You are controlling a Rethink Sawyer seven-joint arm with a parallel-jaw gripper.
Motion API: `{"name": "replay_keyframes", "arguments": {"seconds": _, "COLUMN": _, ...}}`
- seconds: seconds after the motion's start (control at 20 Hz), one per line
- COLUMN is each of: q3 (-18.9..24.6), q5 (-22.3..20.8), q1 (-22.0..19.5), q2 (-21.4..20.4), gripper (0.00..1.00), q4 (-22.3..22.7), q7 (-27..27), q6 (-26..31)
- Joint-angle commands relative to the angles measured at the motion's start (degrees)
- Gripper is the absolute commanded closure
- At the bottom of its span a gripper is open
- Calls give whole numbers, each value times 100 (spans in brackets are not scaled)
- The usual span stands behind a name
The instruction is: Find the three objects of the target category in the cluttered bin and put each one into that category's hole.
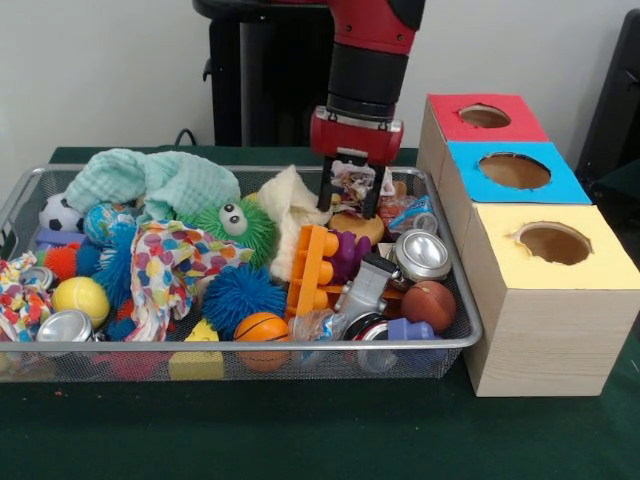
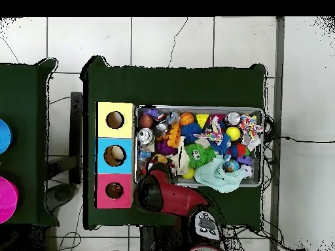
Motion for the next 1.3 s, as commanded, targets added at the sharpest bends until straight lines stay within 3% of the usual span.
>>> {"name": "replay_keyframes", "arguments": {"seconds": 0.05, "q3": 1051, "q5": 152, "q1": -452, "q2": 591, "gripper": 0, "q4": 51, "q7": 1214, "q6": 522}}
{"name": "replay_keyframes", "arguments": {"seconds": 0.3, "q3": 1340, "q5": 430, "q1": -669, "q2": -101, "gripper": 0, "q4": 652, "q7": 1608, "q6": 771}}
{"name": "replay_keyframes", "arguments": {"seconds": 0.6, "q3": 1680, "q5": 61, "q1": -1120, "q2": -990, "gripper": 0, "q4": 1350, "q7": 1920, "q6": -229}}
{"name": "replay_keyframes", "arguments": {"seconds": 0.75, "q3": 1788, "q5": 40, "q1": -1266, "q2": -1273, "gripper": 0, "q4": 1541, "q7": 1959, "q6": -398}}
{"name": "replay_keyframes", "arguments": {"seconds": 1.0, "q3": 1952, "q5": 48, "q1": -1418, "q2": -1338, "gripper": 0, "q4": 1603, "q7": 1834, "q6": -479}}
{"name": "replay_keyframes", "arguments": {"seconds": 1.3, "q3": 1940, "q5": -146, "q1": -1451, "q2": -562, "gripper": 0, "q4": 1326, "q7": 1641, "q6": -1034}}
